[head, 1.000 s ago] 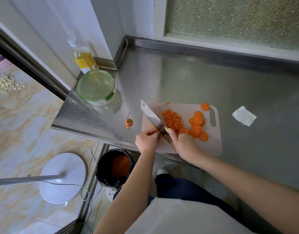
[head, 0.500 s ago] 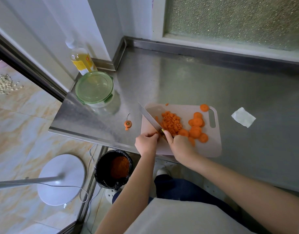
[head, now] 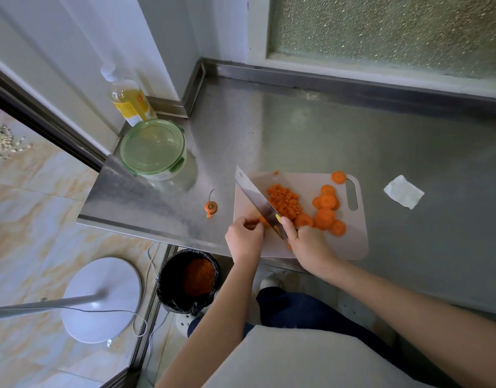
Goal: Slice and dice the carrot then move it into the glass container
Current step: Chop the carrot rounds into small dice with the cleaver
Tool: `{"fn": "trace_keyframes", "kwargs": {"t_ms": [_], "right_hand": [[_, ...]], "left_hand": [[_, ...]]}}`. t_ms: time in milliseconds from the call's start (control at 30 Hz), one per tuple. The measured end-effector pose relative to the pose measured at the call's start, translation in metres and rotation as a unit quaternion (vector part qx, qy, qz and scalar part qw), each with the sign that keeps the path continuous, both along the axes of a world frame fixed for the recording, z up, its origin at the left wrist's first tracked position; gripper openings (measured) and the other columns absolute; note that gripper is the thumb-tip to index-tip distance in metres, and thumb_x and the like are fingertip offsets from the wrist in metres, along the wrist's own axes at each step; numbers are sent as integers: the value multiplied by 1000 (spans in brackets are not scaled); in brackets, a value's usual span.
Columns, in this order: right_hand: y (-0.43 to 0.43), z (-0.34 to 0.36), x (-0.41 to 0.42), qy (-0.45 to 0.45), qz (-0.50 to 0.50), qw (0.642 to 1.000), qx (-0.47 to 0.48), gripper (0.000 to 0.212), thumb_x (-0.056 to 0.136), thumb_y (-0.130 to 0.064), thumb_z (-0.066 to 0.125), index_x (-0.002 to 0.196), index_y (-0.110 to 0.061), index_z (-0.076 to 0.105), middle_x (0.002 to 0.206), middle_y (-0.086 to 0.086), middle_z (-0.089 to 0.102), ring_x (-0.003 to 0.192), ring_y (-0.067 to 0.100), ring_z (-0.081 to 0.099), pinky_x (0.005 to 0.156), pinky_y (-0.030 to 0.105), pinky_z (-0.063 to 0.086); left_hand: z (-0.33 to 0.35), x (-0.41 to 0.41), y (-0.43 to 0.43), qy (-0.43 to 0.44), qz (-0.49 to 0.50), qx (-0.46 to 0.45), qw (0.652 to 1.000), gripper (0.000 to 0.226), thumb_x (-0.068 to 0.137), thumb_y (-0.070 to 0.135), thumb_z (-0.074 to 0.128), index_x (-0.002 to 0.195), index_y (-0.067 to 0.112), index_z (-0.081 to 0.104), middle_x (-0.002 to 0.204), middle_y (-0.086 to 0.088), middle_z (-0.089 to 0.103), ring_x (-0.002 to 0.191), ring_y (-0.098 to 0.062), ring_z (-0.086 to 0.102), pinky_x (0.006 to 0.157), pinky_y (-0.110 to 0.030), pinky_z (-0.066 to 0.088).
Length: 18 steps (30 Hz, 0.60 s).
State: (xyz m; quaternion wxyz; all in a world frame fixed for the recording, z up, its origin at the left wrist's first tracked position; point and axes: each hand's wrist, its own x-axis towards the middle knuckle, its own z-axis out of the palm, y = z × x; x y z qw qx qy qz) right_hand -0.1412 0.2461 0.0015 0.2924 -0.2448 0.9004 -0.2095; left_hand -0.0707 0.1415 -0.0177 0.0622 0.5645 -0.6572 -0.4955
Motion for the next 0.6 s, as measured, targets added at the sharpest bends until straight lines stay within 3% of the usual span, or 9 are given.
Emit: {"fn": "trace_keyframes", "kwargs": {"t_ms": [100,267,300,400,433,500,567,600], "right_hand": [[-1,0,2,0,3,1000,3,66,100,-50,24,62,-7,57,72,15,65,72,27,58,64,27,36],[-3,-4,4,1,14,1000,14,65,98,-52,25,59,-9,53,63,11,58,71,30,62,59,26,36],[-3,-1,4,-5,15,1000,10,64,98,-53,26,63,-8,55,65,10,57,72,29,62,59,26,37],[-3,13,3,-60,-10,998,-19,48,97,-52,32,103,-10,55,86,7,50,83,22,52,58,27,35],[-5,16,4,-65,-6,998,-19,46,98,-51,32,106,-11,54,87,6,48,84,22,50,58,26,33],[-9,11,5,-50,8,999,10,55,98,-52,30,85,-6,56,76,4,50,78,22,52,58,24,33],[-13,3,9,-14,15,999,38,65,97,-54,25,58,-8,48,56,2,48,64,26,55,47,26,31],[-14,-2,10,-8,14,999,36,66,98,-54,24,54,-10,46,52,2,47,58,25,54,44,25,30]], "left_hand": [[1,-1,0,-5,-3,-2,1000,8,84,16,64,89,14,69,79,8,60,73,-6,53,55,-5,33],[1,-2,-1,-4,3,1,1000,9,84,15,63,87,14,72,76,8,61,72,-6,54,58,-11,37],[1,-2,-1,-4,3,3,1000,10,84,15,63,87,14,72,76,9,61,72,-6,54,56,-9,36],[1,-2,-2,-6,6,10,1000,9,83,15,64,85,15,73,75,8,63,73,-6,56,53,-5,34],[1,-2,-3,-7,7,13,1000,9,82,15,64,85,16,73,75,8,64,74,-7,57,53,-6,34],[0,-3,-4,-8,7,17,1000,9,82,16,65,86,16,74,78,8,66,74,-7,57,54,-6,35],[0,-2,-4,-7,9,18,1000,10,82,15,65,86,16,74,81,7,68,74,-7,57,55,-8,37],[0,-2,-3,-6,8,15,1000,10,82,15,65,86,16,74,81,7,68,74,-7,57,56,-9,38]]}}
